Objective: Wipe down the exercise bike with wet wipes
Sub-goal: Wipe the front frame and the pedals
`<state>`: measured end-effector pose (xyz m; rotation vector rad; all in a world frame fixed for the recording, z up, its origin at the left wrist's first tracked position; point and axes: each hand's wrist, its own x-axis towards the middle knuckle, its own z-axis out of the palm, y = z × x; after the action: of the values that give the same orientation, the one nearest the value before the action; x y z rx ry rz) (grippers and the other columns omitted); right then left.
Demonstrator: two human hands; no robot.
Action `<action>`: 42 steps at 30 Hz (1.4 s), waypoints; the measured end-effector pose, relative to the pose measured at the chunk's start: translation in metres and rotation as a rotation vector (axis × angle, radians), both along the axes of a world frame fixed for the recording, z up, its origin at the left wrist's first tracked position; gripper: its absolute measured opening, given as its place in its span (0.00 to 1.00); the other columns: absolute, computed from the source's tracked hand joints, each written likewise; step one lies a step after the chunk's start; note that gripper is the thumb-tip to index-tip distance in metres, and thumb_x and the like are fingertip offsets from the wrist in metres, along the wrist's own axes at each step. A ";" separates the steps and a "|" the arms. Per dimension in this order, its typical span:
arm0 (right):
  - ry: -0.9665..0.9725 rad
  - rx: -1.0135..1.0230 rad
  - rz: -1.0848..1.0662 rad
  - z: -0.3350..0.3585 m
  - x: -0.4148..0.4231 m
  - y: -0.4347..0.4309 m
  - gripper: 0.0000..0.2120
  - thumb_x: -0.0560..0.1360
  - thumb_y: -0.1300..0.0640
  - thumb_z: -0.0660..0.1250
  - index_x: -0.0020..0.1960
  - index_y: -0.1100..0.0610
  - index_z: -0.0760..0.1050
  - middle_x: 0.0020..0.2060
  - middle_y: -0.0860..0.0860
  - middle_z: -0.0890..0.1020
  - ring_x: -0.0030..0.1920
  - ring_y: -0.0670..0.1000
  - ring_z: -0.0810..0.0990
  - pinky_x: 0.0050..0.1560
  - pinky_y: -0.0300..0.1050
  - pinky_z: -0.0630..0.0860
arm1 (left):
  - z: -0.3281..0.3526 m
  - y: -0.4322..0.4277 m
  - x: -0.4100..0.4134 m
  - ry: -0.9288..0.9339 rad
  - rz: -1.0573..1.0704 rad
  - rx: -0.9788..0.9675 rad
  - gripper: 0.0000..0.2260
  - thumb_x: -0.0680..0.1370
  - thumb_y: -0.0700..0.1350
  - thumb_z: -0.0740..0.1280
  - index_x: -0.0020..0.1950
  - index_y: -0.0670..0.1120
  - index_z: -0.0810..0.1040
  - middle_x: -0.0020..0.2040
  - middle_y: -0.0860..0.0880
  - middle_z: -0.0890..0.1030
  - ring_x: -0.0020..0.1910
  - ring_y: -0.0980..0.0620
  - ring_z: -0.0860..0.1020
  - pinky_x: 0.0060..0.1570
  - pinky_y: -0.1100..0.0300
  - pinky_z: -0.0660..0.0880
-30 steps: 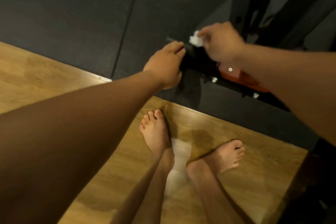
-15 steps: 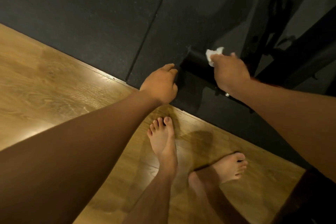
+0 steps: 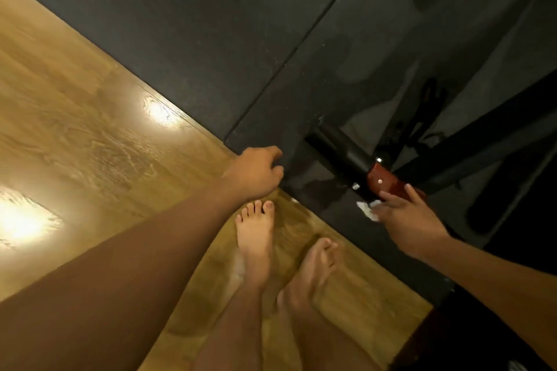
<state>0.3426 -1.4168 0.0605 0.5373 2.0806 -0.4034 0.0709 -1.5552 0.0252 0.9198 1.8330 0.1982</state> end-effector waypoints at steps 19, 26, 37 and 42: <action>0.815 -0.661 -1.341 0.395 -0.239 -0.025 0.16 0.76 0.47 0.68 0.57 0.57 0.79 0.50 0.56 0.84 0.48 0.55 0.83 0.47 0.52 0.80 | 0.417 0.029 -0.054 -0.340 1.070 0.662 0.06 0.77 0.45 0.70 0.45 0.43 0.83 0.42 0.43 0.84 0.42 0.48 0.82 0.46 0.46 0.80; 1.019 -0.616 -1.306 0.512 -0.223 -0.012 0.10 0.77 0.64 0.65 0.57 0.58 0.79 0.47 0.54 0.85 0.47 0.53 0.84 0.44 0.47 0.79 | 0.531 0.050 -0.037 -0.204 0.948 0.767 0.14 0.80 0.49 0.66 0.35 0.48 0.76 0.29 0.54 0.76 0.30 0.57 0.74 0.33 0.59 0.71; 1.319 -0.231 -1.308 0.658 -0.129 0.027 0.10 0.80 0.58 0.62 0.46 0.50 0.81 0.39 0.47 0.85 0.41 0.46 0.84 0.44 0.48 0.79 | 0.682 0.123 0.051 -0.453 0.935 0.929 0.13 0.80 0.46 0.65 0.38 0.43 0.78 0.30 0.50 0.79 0.29 0.57 0.76 0.29 0.64 0.73; 1.373 -0.110 -1.241 0.714 -0.100 0.044 0.12 0.82 0.55 0.58 0.47 0.55 0.80 0.42 0.60 0.83 0.45 0.64 0.81 0.45 0.62 0.78 | 0.740 0.160 0.074 -0.463 0.909 0.966 0.14 0.80 0.50 0.66 0.39 0.43 0.77 0.31 0.50 0.79 0.30 0.56 0.78 0.31 0.61 0.75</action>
<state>0.2430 -1.3730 0.7747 1.8299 2.5798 -2.0234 0.1453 -1.3948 0.7653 0.4770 1.5431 1.8087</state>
